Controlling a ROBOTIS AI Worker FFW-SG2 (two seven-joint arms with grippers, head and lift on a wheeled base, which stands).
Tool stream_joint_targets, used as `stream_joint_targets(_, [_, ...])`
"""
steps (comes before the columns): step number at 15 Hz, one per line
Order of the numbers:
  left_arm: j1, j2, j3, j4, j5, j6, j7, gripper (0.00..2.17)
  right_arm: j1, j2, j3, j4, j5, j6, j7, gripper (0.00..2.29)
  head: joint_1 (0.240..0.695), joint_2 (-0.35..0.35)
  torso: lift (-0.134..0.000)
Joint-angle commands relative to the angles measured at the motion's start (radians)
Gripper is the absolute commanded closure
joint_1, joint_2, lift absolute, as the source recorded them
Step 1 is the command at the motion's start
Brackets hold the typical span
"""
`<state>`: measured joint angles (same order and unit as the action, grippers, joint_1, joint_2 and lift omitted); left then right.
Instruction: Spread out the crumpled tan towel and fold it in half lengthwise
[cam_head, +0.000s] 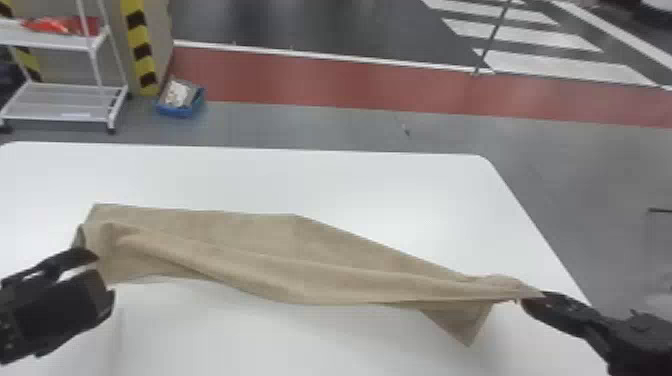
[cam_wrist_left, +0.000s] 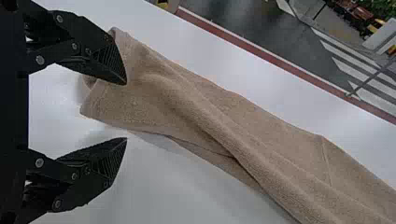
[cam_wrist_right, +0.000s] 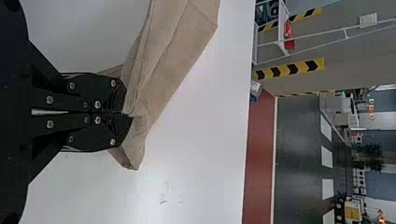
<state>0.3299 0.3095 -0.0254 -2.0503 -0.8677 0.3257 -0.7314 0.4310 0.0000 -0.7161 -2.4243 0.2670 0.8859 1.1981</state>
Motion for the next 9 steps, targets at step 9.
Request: stream_joint_targets(9, [-0.048,0.045,-0.022,0.051,-0.054,0.005,-0.043,0.73,0.0,0.001,-0.01,0.008,-0.003,0.0,-0.002,2.0,0.695,-0.173,-0.124])
